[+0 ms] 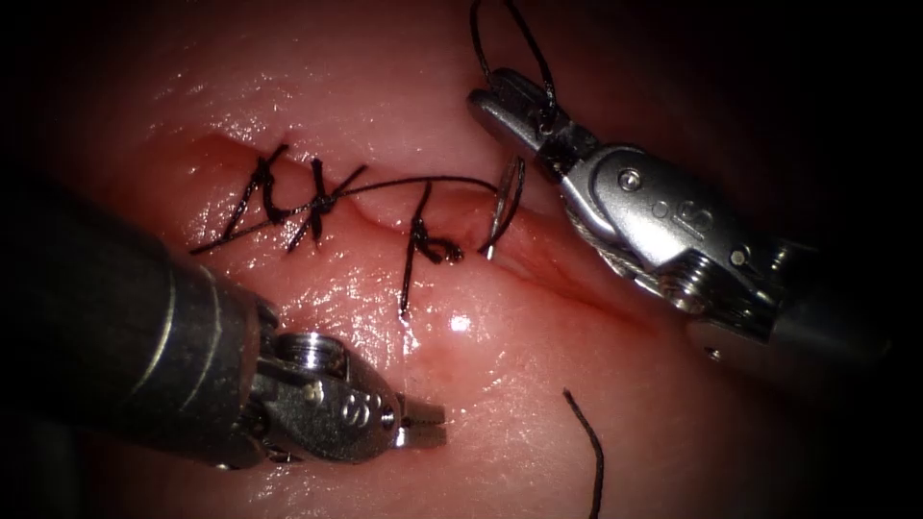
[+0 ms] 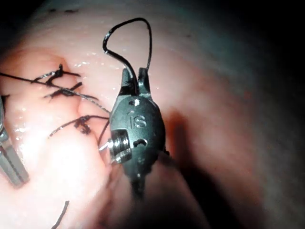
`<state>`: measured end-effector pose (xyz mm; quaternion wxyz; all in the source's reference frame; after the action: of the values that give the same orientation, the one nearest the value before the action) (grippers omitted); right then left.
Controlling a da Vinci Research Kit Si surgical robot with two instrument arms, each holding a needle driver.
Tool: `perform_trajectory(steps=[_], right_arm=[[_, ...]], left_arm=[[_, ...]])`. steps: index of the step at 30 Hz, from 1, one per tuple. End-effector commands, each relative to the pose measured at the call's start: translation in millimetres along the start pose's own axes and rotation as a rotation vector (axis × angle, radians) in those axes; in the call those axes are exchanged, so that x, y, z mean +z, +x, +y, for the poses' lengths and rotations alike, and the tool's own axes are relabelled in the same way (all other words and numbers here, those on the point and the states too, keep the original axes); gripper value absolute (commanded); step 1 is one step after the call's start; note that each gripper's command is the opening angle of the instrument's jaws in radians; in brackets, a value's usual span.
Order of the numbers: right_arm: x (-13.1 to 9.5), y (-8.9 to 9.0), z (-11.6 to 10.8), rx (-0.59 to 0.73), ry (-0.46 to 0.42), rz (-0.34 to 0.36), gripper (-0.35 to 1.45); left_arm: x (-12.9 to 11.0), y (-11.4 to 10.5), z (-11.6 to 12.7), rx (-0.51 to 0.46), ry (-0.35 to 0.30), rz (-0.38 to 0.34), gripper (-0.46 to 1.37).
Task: Wound Closure
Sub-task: Throw the needle through the bottom half of the incision with the right gripper
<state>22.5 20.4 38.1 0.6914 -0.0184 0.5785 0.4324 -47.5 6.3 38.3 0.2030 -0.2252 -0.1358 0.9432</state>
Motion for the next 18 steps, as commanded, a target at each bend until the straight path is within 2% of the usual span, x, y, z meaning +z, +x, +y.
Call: perform_trajectory(steps=[1, 18], right_arm=[[0.1, 0.0, 0.0, 0.02, 0.0, -0.002, -0.35], [0.6, -0.2, -0.8, 0.223, 0.079, -0.11, -0.35]], left_arm=[[0.1, -0.1, 0.0, 0.001, -0.006, 0.0, -0.2], [0.1, -0.9, -0.4, -0.002, -0.008, 0.002, -0.21]])
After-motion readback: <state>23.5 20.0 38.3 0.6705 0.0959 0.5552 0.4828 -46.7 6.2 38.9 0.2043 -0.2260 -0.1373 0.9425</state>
